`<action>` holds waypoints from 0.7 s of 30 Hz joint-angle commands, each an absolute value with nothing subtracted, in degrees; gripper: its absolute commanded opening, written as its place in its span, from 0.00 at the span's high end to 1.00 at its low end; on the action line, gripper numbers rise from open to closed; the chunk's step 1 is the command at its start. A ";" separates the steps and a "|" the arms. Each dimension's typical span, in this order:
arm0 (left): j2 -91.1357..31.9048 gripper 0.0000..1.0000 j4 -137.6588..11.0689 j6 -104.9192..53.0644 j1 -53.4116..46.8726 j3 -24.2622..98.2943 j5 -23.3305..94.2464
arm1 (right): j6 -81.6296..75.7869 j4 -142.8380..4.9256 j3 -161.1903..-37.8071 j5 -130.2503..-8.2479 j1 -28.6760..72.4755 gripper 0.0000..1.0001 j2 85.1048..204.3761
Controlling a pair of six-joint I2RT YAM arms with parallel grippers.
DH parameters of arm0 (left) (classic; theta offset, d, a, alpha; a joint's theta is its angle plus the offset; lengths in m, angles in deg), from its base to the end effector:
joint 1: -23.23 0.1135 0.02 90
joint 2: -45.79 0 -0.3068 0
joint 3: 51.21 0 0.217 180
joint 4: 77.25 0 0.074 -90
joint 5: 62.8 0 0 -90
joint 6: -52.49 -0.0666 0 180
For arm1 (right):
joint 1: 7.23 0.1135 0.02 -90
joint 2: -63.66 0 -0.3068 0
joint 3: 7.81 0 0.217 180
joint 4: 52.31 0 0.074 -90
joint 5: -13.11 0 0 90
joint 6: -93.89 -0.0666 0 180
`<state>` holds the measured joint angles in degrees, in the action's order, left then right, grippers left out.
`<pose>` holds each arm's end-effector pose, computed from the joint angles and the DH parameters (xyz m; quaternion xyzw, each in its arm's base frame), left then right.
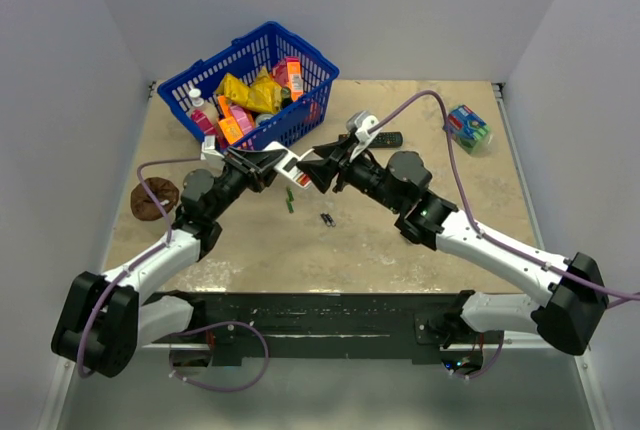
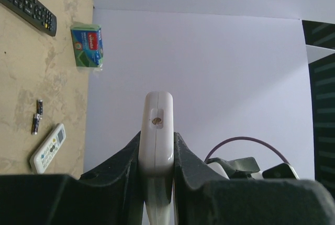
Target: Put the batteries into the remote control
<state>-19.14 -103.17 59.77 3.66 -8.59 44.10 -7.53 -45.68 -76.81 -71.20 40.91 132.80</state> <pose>0.2085 -0.0947 0.3177 -0.3413 0.5945 -0.6670 0.2919 0.1733 0.2034 0.4155 -0.2446 0.6196 0.3987 0.6303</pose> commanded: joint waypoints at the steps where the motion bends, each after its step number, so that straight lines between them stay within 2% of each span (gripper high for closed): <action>1: -17.40 1.00 -106.46 62.77 3.10 -6.50 43.63 | -4.02 -40.50 -75.90 -71.79 42.34 0.72 131.95; 21: -14.68 1.00 -103.56 66.82 2.40 -6.76 42.75 | 1.17 -35.23 -73.17 -78.99 45.86 0.72 132.39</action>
<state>-16.53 -102.16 64.42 2.83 -8.59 43.01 -0.73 -39.35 -73.21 -75.92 45.63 132.89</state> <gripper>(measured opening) 0.263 0.516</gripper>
